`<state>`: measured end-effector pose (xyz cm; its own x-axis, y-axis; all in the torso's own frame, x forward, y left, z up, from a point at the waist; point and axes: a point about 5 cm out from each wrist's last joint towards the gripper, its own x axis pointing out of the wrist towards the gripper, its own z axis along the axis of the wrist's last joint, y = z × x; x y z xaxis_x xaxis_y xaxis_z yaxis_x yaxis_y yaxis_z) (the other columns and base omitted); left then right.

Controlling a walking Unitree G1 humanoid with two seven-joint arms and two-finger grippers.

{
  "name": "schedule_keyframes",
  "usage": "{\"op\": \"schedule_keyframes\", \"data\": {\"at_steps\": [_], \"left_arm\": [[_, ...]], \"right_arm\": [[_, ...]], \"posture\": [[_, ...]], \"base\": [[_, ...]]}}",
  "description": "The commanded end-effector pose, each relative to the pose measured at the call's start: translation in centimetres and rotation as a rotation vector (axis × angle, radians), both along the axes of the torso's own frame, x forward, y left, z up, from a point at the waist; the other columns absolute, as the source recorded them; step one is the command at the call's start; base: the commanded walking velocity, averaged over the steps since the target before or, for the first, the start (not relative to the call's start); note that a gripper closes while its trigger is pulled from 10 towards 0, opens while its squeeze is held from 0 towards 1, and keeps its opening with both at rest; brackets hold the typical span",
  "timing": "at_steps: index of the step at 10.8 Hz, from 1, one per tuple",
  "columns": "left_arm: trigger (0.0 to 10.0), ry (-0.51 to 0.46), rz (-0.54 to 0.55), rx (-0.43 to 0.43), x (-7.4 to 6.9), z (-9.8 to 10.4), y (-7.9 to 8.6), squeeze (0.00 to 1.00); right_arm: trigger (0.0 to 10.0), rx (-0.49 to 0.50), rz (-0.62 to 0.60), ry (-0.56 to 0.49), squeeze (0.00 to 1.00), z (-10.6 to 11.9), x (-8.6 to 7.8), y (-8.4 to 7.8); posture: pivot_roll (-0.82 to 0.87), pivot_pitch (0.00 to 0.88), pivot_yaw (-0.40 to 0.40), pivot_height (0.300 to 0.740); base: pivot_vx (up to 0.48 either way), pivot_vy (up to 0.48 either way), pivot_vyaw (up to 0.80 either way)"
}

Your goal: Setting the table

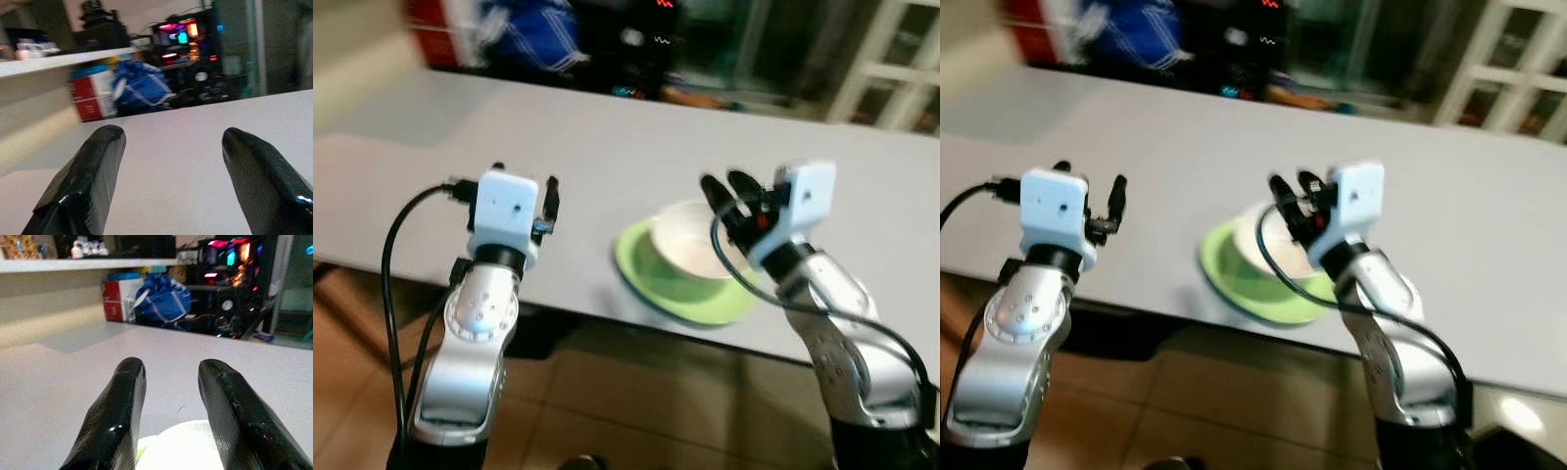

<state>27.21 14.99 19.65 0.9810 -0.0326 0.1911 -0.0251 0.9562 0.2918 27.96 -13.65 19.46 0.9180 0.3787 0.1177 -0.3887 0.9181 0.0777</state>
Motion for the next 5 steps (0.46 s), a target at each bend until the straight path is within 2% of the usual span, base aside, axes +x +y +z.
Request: {"op": "schedule_keyframes", "data": {"at_steps": [1,5], "left_arm": [[10.0,-0.019,-0.004,0.005,-0.1,0.1,-0.4,0.00],[10.0,-0.020,-0.069,0.031,-0.9,-1.3,0.0,0.00]], "right_arm": [[10.0,-0.022,-0.010,-0.006,0.00,-0.2,-0.1,-0.2],[10.0,-0.031,-0.017,0.004,0.00,-1.2,-0.5,-0.3]], "posture": [[-0.04,0.000,-0.010,0.740],[-0.04,0.000,-0.012,0.740]], "base": [[0.000,0.000,0.80],[0.000,0.000,0.80]]}}
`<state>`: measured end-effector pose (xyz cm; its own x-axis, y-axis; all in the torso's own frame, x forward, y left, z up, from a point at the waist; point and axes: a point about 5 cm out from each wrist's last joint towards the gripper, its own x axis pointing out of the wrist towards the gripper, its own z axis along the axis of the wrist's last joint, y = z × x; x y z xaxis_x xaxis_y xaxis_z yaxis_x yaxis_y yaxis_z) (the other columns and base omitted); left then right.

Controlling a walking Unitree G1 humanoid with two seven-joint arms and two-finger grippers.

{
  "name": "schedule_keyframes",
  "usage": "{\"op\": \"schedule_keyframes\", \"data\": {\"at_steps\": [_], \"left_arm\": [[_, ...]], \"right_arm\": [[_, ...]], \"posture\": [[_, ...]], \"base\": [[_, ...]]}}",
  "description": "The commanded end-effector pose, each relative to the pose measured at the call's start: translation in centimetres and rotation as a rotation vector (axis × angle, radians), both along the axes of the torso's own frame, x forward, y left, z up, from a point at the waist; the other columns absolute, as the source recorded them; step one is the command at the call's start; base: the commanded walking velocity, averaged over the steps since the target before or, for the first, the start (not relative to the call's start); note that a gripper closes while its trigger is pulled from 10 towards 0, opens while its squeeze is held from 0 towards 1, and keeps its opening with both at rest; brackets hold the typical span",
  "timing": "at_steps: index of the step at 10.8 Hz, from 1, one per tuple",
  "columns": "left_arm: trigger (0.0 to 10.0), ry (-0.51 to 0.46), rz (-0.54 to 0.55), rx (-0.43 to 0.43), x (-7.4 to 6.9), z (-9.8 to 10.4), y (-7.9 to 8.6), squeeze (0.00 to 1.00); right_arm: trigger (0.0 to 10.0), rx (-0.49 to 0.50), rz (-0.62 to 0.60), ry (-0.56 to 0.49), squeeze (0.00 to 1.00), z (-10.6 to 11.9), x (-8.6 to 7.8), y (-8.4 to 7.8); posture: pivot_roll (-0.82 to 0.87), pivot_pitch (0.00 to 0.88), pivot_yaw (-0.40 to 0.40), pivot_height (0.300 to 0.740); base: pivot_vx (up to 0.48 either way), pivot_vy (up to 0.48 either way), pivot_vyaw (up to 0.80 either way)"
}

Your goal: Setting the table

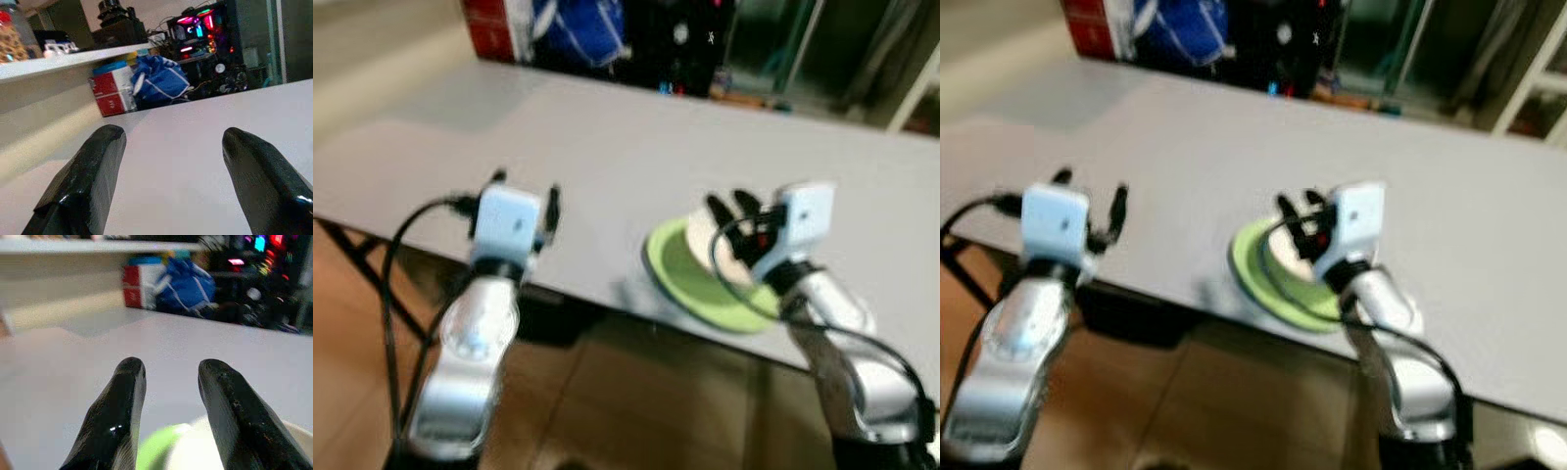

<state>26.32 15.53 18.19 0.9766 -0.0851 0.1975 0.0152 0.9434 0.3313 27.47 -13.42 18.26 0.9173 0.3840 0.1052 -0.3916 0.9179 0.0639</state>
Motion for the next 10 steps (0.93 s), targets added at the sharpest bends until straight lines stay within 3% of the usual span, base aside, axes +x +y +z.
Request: {"op": "schedule_keyframes", "data": {"at_steps": [1,3,7,10], "left_arm": [[10.0,-0.004,-0.045,-0.005,-0.4,-0.4,-0.3,0.00],[10.0,-0.002,-0.027,0.000,-0.8,-1.3,0.7,0.00],[10.0,-0.042,-0.019,-0.008,-0.5,-1.0,0.7,0.00],[10.0,-0.048,-0.058,-0.021,-0.6,-0.9,0.4,0.00]], "right_arm": [[10.0,-0.007,-0.023,-0.009,0.00,-0.2,-0.1,-0.6],[10.0,0.002,-0.027,-0.020,0.00,-0.6,-0.3,-0.8],[10.0,0.002,0.016,-0.022,0.00,-0.8,-0.4,-0.3],[10.0,-0.005,0.070,-0.011,0.00,-1.1,-0.4,0.2]], "posture": [[-0.04,0.000,-0.014,0.740],[-0.03,0.000,-0.019,0.740],[-0.03,0.000,-0.020,0.740],[-0.03,0.000,-0.023,0.740]], "base": [[0.000,0.000,0.80],[0.000,0.000,0.80],[0.000,0.000,0.80],[0.378,0.000,0.80]]}}
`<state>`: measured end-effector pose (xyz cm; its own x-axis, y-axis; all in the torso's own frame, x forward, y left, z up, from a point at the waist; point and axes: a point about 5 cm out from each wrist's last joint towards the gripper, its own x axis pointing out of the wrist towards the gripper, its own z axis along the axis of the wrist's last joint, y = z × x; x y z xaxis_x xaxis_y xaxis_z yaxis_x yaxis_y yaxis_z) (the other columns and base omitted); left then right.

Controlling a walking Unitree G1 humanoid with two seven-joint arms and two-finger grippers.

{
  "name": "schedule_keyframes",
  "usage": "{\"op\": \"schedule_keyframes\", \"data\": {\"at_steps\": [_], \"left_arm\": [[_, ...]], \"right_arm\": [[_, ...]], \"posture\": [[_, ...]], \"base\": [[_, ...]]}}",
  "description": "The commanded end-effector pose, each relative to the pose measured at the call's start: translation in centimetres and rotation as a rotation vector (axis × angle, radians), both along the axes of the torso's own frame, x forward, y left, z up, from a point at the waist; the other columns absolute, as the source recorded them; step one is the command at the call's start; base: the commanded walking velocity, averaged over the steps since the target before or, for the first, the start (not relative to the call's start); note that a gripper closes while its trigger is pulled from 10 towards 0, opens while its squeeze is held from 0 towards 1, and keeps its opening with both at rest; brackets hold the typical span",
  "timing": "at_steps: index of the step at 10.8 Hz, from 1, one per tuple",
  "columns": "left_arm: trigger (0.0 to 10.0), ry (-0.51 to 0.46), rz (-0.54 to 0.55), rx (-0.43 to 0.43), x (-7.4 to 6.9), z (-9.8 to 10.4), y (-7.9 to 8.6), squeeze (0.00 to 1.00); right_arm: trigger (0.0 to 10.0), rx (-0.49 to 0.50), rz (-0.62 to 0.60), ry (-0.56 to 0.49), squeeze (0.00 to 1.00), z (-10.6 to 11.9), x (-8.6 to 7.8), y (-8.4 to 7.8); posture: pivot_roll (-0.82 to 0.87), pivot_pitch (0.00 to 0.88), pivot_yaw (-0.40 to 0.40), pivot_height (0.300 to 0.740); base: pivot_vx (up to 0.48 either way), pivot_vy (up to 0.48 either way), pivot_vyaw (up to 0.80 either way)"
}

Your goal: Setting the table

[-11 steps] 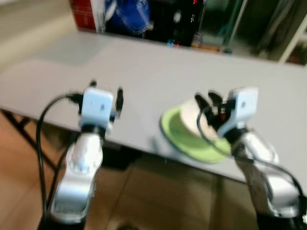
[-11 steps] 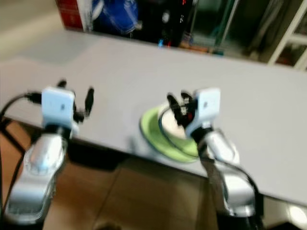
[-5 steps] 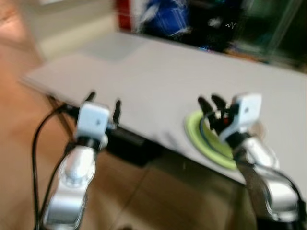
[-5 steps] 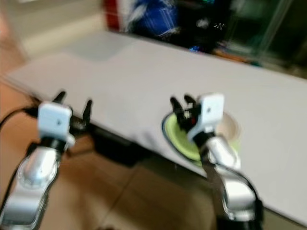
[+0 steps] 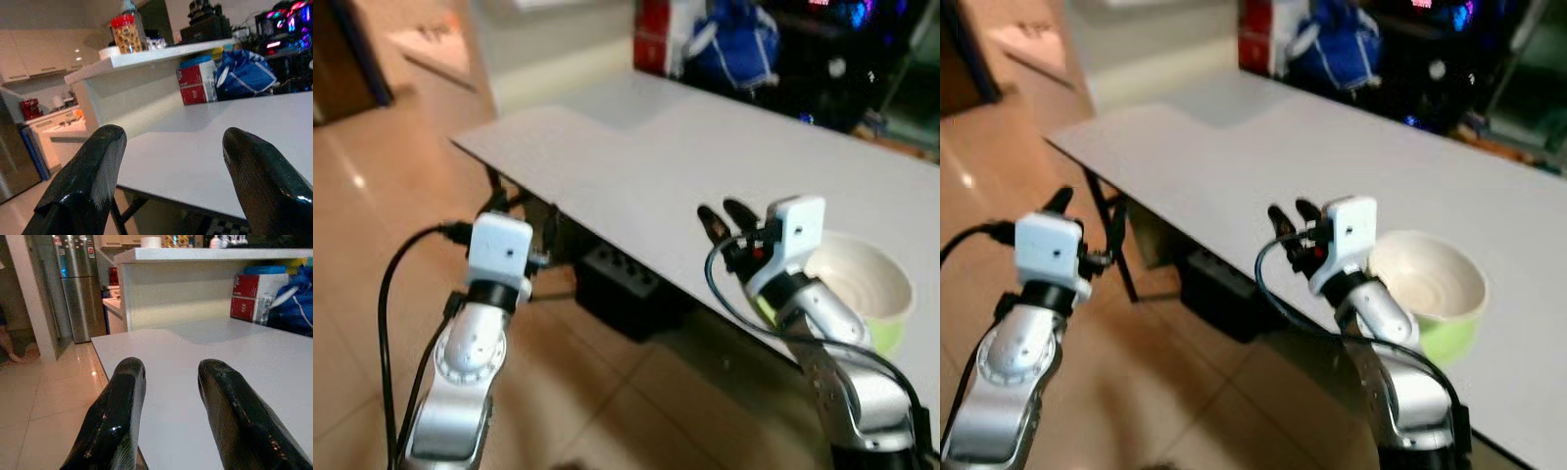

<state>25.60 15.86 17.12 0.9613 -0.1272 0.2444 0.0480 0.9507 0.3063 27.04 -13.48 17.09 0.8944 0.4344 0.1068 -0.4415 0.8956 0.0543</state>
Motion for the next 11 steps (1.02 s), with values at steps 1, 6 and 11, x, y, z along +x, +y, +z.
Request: {"op": "schedule_keyframes", "data": {"at_steps": [1,6,11], "left_arm": [[10.0,-0.003,-0.010,0.010,0.17,0.17,0.07,0.00],[10.0,-0.005,-0.023,0.025,0.36,0.12,-0.04,0.00],[10.0,-0.006,-0.024,0.024,0.56,0.18,0.00,0.00]], "right_arm": [[10.0,0.001,0.024,-0.005,0.00,0.04,0.02,0.35],[10.0,0.001,0.046,0.000,0.00,-0.06,0.26,0.56],[10.0,-0.001,0.059,-0.006,0.00,0.02,0.45,0.79]], "posture": [[-0.03,0.000,-0.027,0.740],[-0.02,0.000,-0.029,0.740],[-0.02,0.000,-0.029,0.740]], "base": [[0.409,0.000,0.80],[0.415,0.000,0.80],[0.413,0.000,0.80]]}}
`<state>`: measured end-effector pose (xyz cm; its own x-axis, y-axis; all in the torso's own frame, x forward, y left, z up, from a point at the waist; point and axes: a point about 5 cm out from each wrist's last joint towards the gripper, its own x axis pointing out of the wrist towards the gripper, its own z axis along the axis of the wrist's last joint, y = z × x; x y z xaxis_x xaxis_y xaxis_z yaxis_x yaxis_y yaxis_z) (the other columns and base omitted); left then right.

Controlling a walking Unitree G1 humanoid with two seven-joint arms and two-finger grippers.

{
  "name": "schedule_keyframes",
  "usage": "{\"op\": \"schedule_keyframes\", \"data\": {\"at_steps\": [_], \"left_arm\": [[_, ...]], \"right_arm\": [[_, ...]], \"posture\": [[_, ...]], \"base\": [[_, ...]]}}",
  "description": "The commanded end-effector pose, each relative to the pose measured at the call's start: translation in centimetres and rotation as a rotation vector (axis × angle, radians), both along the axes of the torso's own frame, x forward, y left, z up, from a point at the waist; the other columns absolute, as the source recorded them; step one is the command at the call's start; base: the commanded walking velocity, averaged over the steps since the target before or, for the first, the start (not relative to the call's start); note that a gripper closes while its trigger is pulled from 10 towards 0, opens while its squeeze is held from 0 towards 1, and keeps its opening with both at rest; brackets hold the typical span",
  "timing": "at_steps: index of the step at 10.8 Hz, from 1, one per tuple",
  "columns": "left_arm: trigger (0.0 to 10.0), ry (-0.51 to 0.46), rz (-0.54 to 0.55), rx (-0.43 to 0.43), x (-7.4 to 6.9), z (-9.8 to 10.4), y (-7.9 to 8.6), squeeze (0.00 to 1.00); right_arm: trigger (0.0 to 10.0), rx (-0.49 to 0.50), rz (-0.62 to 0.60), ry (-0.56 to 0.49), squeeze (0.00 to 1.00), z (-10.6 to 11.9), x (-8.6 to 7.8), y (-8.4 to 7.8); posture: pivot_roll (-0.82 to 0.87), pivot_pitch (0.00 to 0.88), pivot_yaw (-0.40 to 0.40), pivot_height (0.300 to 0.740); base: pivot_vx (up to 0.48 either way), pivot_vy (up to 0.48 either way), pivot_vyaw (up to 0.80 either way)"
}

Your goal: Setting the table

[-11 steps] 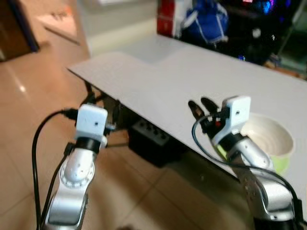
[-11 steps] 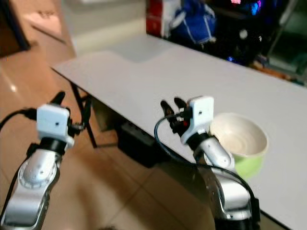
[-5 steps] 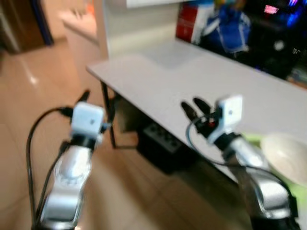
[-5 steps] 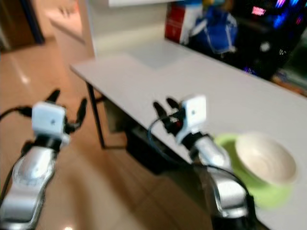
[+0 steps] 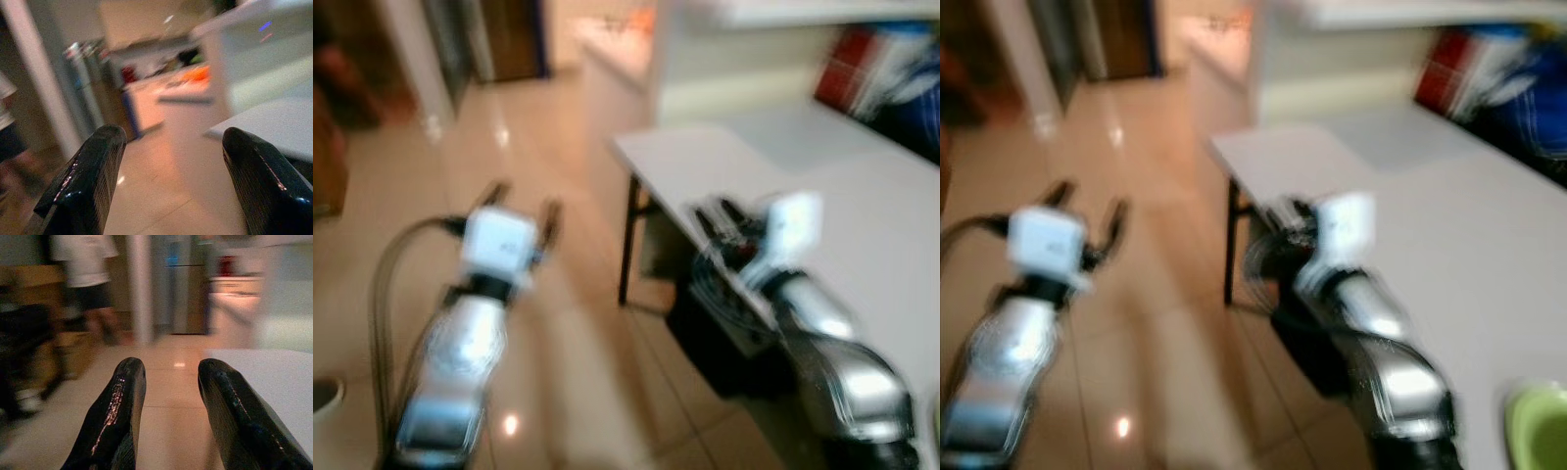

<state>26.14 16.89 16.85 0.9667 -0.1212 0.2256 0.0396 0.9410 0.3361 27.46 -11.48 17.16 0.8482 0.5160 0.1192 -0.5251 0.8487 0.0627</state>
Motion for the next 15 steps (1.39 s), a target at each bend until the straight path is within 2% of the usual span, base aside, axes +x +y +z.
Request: {"op": "schedule_keyframes", "data": {"at_steps": [1,5,8,10,11,13,15], "left_arm": [[10.0,-0.021,-0.039,-0.008,0.0,0.5,-1.0,0.00],[10.0,-0.028,-0.025,-0.008,0.2,0.7,-0.6,0.00],[10.0,-0.025,-0.016,-0.004,0.2,0.7,-0.3,0.00],[10.0,-0.020,-0.014,-0.005,0.3,0.6,-0.4,0.00],[10.0,-0.019,-0.015,-0.005,0.3,0.6,-0.4,0.00],[10.0,-0.017,-0.011,-0.001,0.4,0.6,-0.3,0.00],[10.0,-0.015,-0.012,0.002,0.5,0.6,-0.3,0.00]], "right_arm": [[10.0,-0.014,-0.037,0.001,0.00,-0.1,0.0,-1.2],[10.0,-0.013,-0.042,-0.015,0.00,0.2,0.4,-1.1],[10.0,0.008,-0.061,-0.008,0.00,0.3,0.6,-1.1],[10.0,-0.077,-0.086,-0.045,0.00,0.5,0.8,-1.1],[10.0,-0.078,-0.075,-0.043,0.00,0.4,0.8,-1.0],[10.0,0.011,-0.133,0.019,0.00,-0.1,1.1,-1.7],[10.0,0.001,-0.202,0.059,0.00,-1.1,1.4,-3.1]], "posture": [[-0.02,0.000,-0.029,0.740],[-0.01,0.000,-0.039,0.740],[-0.01,0.000,-0.040,0.740],[-0.01,0.000,-0.039,0.740],[-0.01,0.000,-0.039,0.740],[-0.01,0.000,-0.046,0.740],[0.00,0.000,-0.045,0.740]], "base": [[0.412,0.000,0.80],[0.413,0.000,0.75],[0.414,0.000,0.00],[0.411,0.000,0.00],[0.416,0.000,0.00],[0.411,0.000,0.00],[0.414,0.000,0.00]]}}
